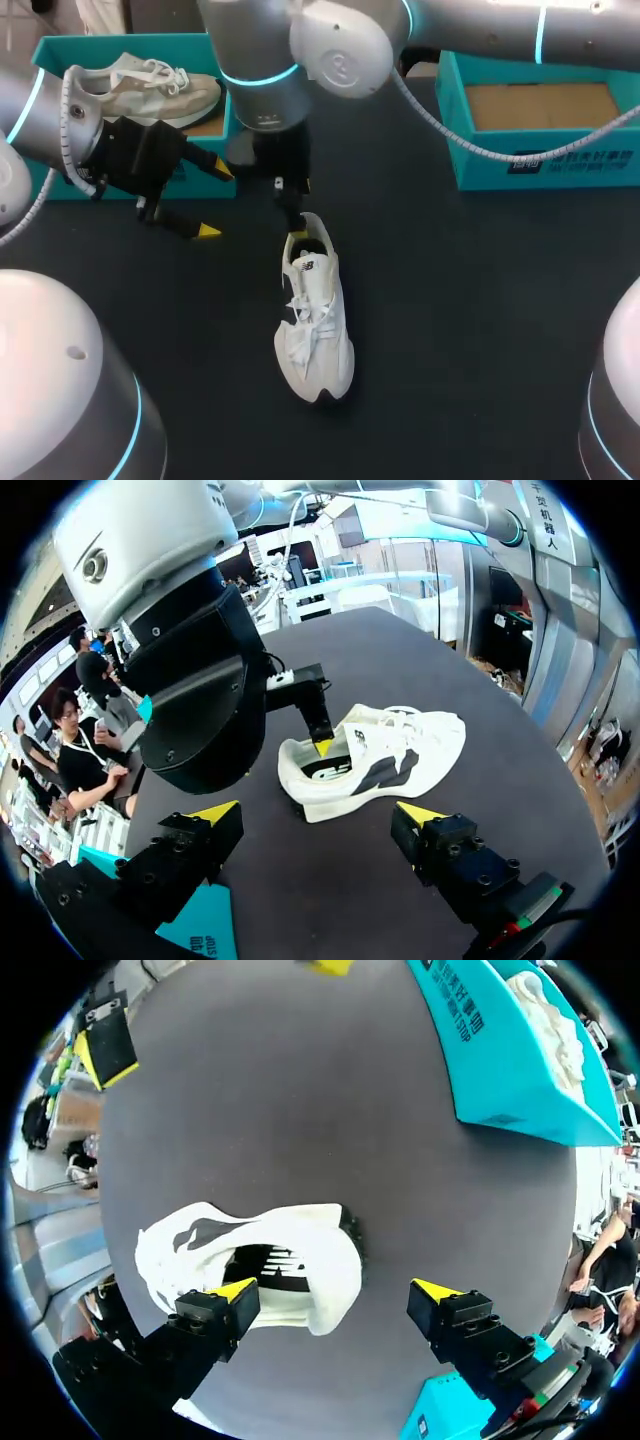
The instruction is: Take the shoe out of the shoebox, open the shoe tongue, remove and reinsert the insole, then place the shoe into the shoebox
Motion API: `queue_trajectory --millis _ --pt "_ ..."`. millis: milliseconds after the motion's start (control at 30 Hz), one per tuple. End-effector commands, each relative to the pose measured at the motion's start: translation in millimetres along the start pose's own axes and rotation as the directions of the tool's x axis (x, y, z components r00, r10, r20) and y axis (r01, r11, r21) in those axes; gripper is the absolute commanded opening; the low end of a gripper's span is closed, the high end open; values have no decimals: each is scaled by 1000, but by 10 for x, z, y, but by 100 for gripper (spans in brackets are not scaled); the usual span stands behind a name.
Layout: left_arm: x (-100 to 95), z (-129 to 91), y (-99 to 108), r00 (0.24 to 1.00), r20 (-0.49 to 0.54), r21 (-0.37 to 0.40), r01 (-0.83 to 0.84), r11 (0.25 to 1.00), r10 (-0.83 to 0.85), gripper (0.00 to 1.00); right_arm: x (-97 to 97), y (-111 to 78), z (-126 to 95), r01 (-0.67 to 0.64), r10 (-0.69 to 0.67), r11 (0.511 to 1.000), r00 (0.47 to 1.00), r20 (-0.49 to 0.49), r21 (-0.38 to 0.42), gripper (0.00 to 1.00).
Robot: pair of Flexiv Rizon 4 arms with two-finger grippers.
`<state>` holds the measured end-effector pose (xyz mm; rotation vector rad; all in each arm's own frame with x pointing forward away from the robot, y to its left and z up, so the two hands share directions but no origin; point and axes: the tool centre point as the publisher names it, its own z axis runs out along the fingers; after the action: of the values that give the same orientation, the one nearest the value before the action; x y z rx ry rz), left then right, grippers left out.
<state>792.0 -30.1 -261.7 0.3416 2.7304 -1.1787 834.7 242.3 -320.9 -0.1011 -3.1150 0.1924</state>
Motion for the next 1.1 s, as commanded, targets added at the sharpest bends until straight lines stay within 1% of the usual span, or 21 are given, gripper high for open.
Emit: queue_trajectory --millis 33,233,267,333,367,400,433,467,500,567,633,667,700,900,1033,1100 --pt "-3 5 -1 1000 -2 -2 0 1000 0 100 -11 -39 195 -5 5 999 1000 -1 -34 100" --pt "-3 5 -1 1000 -2 -2 0 1000 0 100 -33 -59 380 -26 26 999 1000 1 -28 93" --pt "-3 5 -1 1000 -2 -2 0 1000 0 100 -46 -59 398 -29 29 999 1000 7 -29 89" --pt "-3 5 -1 1000 -2 -2 0 1000 0 100 -65 -50 447 -33 34 999 999 20 -34 85" --pt "-3 5 -1 1000 -2 -2 0 1000 0 100 -65 -44 480 -33 34 999 999 20 -35 81" --pt "-3 5 -1 1000 -2 -2 0 1000 0 100 -63 -37 518 -31 31 999 999 7 -29 80" --pt "-3 5 -1 1000 -2 -2 0 1000 0 100 -59 -32 551 -31 31 999 1000 -2 -23 76" --pt "-3 5 -1 1000 -2 -2 0 1000 0 100 -49 -25 583 -30 30 999 1000 -3 -23 71" --pt "-3 5 -1 1000 -2 -2 0 1000 0 100 -43 -20 602 -30 30 999 1000 -4 -24 49" --pt "-3 5 -1 1000 -2 -2 0 1000 0 100 -34 -19 633 -37 37 999 999 -11 -15 38" --pt "-3 5 -1 1000 -2 -2 0 1000 0 100 -34 -20 639 -54 54 999 998 -10 -7 22" --pt "-3 5 -1 1000 -2 -2 0 1000 0 100 -34 -26 654 -60 60 998 998 -8 -3 13" --pt "-3 5 -1 1000 -2 -2 0 1000 0 100 -32 -28 661 -67 67 998 998 -5 -1 0" --pt "-3 5 -1 1000 -2 -2 0 1000 0 100 -37 -28 690 -115 115 993 993 3 15 0" --pt "-3 5 -1 1000 -2 -2 0 1000 0 100 -20 -55 571 -132 132 991 991 16 3 0" --pt "-3 5 -1 1000 -2 -2 0 1000 0 100 3 -89 468 -131 131 991 991 12 17 0"
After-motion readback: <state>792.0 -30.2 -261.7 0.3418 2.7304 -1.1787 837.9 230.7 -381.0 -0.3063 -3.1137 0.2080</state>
